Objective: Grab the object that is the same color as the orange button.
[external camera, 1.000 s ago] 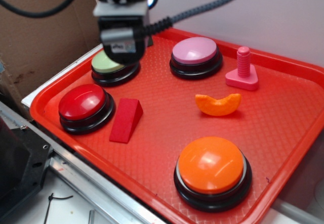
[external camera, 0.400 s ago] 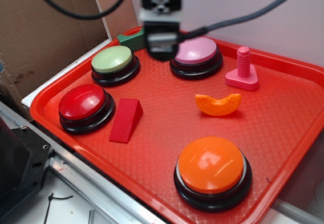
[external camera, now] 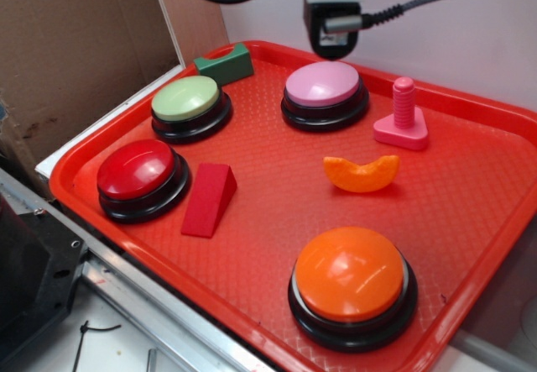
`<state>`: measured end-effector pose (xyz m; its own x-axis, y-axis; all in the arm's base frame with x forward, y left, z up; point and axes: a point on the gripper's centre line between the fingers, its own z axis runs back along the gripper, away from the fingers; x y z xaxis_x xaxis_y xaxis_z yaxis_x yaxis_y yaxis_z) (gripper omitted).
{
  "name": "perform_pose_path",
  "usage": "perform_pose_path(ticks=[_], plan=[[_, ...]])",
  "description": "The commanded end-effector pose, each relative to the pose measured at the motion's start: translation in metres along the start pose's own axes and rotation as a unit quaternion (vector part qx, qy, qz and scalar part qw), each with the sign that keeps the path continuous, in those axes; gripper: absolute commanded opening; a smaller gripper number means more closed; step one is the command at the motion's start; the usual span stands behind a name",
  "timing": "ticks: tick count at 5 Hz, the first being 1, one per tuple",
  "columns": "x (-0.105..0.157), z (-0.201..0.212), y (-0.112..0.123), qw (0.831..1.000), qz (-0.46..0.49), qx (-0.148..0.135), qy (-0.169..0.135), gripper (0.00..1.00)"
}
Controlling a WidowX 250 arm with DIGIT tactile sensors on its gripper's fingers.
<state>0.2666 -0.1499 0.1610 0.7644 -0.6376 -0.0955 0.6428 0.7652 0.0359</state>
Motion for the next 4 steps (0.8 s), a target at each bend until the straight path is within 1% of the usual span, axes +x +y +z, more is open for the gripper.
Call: perform_pose_path(ticks=[1,2,3,4], plan=[[-0.007,-0.045,-0.004,0.996,0.015,0.044,-0.082,1.0],[-0.003,-0.074,-0.011,0.998,-0.015,0.027,-0.052,1.0],[0.004,-0.088,-0.015,0.998,-0.043,0.003,-0.054,1.0],[0.01,-0.097,-0.019,0.998,-0.05,-0.014,-0.047,1.0]])
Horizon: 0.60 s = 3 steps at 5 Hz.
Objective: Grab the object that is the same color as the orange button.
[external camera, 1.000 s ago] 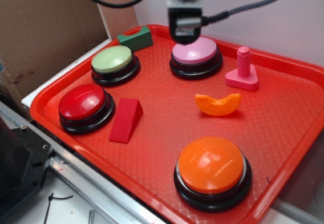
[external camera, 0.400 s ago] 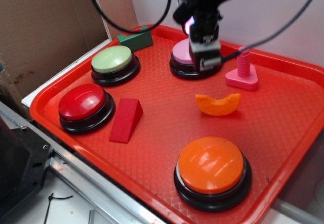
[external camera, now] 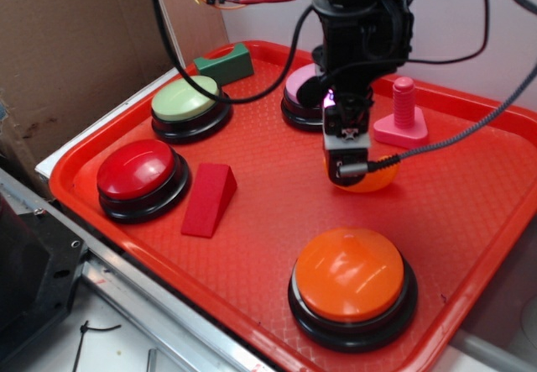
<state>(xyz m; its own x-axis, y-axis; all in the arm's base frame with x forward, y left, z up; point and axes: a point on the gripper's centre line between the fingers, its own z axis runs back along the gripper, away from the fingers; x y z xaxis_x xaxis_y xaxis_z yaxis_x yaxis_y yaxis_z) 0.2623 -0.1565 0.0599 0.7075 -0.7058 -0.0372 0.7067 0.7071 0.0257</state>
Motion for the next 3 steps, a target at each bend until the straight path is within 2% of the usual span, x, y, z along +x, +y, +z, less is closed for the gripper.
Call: perform_pose_path(ticks=[1,3], plan=[[0.002,-0.013,-0.01,1.0,-0.011,-0.026,-0.004,1.0],[-0.004,-0.032,-0.005,0.999,-0.001,-0.046,0.025,1.0]])
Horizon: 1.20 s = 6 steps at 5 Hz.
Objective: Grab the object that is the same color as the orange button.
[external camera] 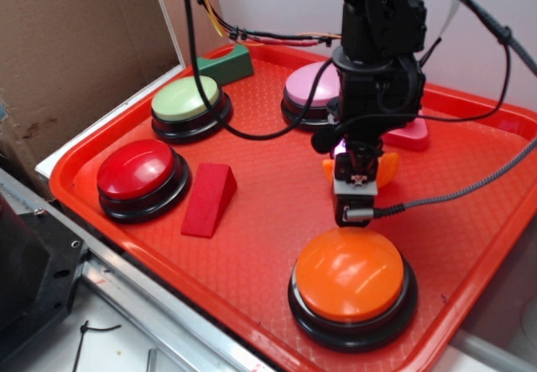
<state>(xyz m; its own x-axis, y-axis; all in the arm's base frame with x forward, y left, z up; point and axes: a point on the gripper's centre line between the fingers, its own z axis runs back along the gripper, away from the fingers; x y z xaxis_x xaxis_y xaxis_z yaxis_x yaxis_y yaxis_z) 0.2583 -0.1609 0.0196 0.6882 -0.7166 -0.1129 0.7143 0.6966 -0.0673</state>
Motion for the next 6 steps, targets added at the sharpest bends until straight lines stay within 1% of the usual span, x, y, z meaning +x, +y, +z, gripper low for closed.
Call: perform_pose_path(ticks=[1,2,3,4,5,6], plan=[[-0.01,0.0,0.004,1.0,0.027,-0.012,-0.003,0.0],[-0.011,0.0,0.003,0.999,0.032,-0.015,-0.002,0.0],[-0.014,0.007,-0.003,0.999,0.044,-0.024,-0.003,0.0],[-0.042,0.053,-0.015,0.988,0.145,0.006,0.049,0.0],[-0.073,0.097,-0.03,0.963,0.268,0.006,0.029,0.0],[-0.091,0.14,-0.054,0.94,0.339,-0.012,-0.034,0.0]])
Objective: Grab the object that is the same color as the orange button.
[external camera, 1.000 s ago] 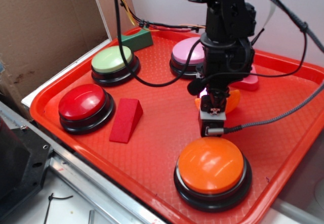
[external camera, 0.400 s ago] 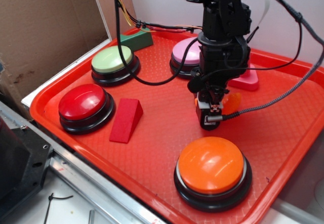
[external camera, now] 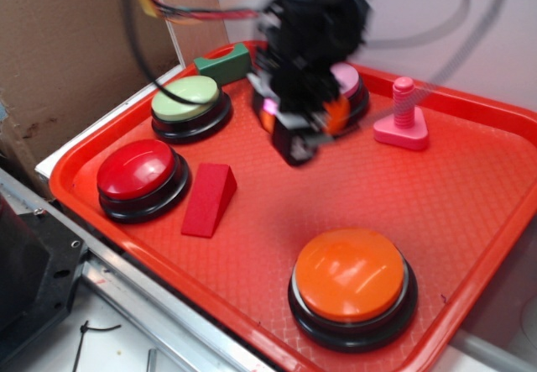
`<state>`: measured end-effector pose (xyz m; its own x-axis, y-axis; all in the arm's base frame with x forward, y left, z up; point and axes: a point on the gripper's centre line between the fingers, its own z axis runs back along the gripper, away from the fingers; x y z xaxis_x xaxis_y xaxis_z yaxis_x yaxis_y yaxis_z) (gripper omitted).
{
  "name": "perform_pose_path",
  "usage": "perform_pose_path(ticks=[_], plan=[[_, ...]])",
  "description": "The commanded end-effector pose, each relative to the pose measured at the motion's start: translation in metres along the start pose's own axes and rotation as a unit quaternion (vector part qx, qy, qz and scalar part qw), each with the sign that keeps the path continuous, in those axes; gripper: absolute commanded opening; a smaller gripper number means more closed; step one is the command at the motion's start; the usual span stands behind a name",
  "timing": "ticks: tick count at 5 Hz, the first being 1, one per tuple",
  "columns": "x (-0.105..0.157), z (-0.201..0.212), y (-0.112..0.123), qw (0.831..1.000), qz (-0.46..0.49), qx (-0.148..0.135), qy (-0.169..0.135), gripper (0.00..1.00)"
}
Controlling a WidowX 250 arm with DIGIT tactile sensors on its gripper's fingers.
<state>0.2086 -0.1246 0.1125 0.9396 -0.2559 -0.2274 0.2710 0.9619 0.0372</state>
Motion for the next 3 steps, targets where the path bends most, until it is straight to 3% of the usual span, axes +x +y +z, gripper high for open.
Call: perform_pose_path(ticks=[1,2,3], plan=[[-0.066,0.095,-0.025,0.988,0.092,-0.041,-0.121,0.0],[-0.083,0.141,-0.028,0.985,0.095,-0.029,-0.14,0.0],[-0.097,0.189,-0.027,0.987,0.102,-0.01,-0.128,0.0]])
